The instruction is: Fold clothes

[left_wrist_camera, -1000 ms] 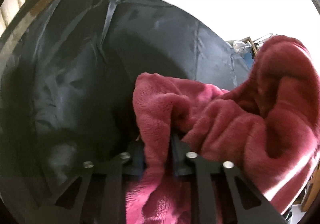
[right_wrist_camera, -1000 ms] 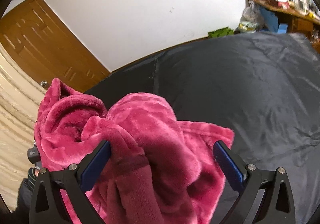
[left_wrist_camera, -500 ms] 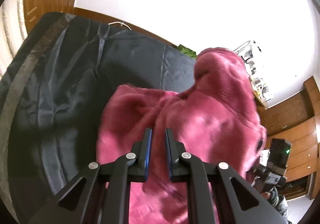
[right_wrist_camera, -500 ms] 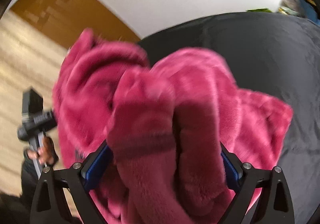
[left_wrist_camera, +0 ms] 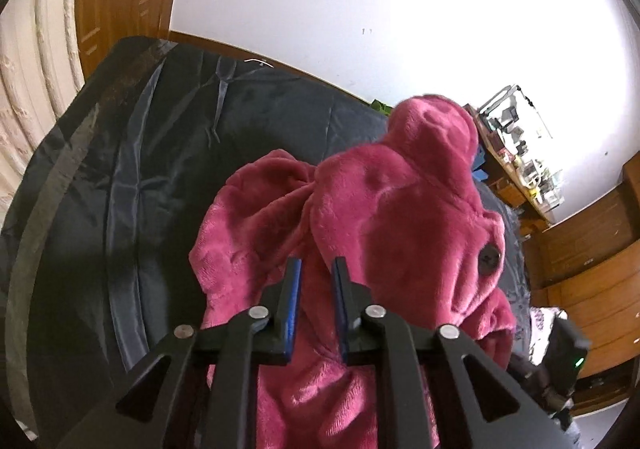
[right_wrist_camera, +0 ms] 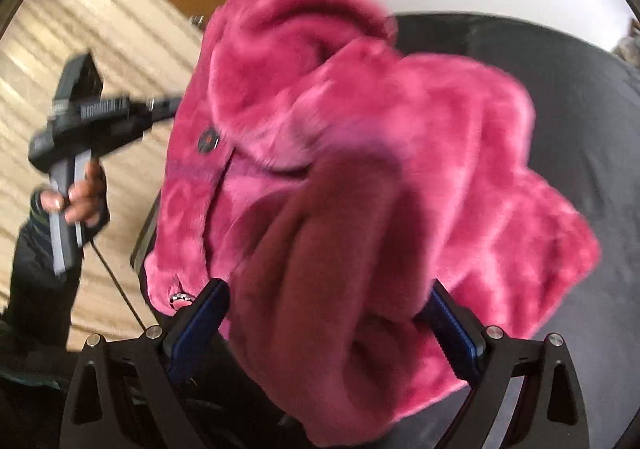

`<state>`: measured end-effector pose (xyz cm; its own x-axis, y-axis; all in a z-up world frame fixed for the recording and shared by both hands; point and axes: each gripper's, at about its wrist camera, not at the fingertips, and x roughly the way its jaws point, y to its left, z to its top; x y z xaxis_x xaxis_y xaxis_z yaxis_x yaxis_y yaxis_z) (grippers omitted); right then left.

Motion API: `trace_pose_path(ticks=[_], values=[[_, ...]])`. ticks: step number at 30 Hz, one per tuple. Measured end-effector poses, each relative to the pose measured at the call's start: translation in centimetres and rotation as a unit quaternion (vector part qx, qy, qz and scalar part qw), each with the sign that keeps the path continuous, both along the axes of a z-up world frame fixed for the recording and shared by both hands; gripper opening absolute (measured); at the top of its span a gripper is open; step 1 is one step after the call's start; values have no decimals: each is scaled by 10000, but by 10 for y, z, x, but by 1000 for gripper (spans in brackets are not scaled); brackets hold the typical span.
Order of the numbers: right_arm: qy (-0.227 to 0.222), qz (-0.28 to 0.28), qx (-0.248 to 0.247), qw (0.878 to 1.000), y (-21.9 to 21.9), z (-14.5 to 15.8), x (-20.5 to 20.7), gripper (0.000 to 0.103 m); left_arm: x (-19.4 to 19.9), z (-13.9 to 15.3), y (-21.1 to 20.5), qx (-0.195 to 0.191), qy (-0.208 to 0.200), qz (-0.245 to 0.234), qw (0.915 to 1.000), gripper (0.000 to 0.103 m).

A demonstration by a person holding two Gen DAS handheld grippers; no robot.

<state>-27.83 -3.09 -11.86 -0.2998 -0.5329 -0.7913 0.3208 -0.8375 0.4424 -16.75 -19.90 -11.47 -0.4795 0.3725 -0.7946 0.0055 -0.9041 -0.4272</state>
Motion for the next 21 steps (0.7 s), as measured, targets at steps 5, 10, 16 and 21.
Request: trace_pose_path(ticks=[5, 10, 16, 21], values=[[517, -467, 15, 9976, 35, 30, -28, 98, -1, 5, 3, -168, 27, 27, 9999, 37], [709, -275, 241, 9968, 34, 37, -87, 94, -7, 11, -3, -460, 149, 108, 9988, 71], [451, 469, 671, 9956, 2, 6, -157, 85, -17, 2, -22, -473, 24, 292, 9985, 78], [181, 941, 606, 9936, 0, -14, -175, 85, -30, -16, -35, -377, -268, 438, 9980, 78]])
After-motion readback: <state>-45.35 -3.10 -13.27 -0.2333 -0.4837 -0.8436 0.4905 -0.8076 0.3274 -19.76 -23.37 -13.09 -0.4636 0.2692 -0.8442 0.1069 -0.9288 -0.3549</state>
